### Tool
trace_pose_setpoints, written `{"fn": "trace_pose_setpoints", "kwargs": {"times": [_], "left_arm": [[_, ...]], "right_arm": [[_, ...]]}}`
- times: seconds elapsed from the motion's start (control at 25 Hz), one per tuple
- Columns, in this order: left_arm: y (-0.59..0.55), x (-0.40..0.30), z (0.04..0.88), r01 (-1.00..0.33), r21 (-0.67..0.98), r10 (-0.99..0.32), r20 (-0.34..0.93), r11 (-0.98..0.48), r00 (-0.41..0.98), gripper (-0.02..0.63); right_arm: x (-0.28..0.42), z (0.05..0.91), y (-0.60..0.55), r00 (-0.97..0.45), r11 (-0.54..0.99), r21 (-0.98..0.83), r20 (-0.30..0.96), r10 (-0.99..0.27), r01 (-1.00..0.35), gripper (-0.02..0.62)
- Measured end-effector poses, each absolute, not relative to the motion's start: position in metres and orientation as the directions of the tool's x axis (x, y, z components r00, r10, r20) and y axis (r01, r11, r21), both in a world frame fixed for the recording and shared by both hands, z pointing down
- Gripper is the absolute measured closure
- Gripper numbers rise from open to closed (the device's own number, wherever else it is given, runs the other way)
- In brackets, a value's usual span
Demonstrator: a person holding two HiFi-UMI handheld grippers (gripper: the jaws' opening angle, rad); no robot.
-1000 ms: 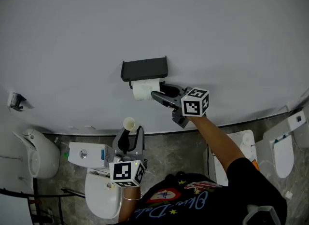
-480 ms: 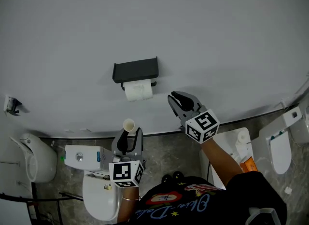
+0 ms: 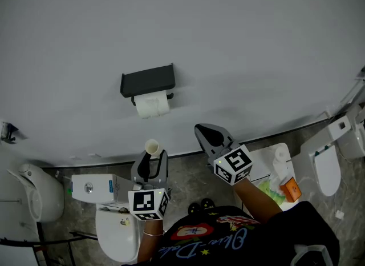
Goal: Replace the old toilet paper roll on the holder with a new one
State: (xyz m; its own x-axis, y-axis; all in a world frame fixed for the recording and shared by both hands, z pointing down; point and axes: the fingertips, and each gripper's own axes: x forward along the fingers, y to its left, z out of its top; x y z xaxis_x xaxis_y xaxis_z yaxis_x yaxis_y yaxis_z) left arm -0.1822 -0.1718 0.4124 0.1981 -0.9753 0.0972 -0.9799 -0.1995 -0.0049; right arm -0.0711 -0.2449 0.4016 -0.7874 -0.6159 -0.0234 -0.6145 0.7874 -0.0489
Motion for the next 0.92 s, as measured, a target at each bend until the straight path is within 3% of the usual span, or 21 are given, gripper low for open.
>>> {"fn": "trace_pose_setpoints", "kwargs": {"times": [0.92], "left_arm": [[-0.166,-0.179,0.412,-0.979,-0.004,-0.975,0.091,-0.204,0.203,0.440]], "right_arm": [[-0.070,0.394,-0.229,-0.785,0.786,-0.017,-0.041,-0.618,-0.618,0.581]]}}
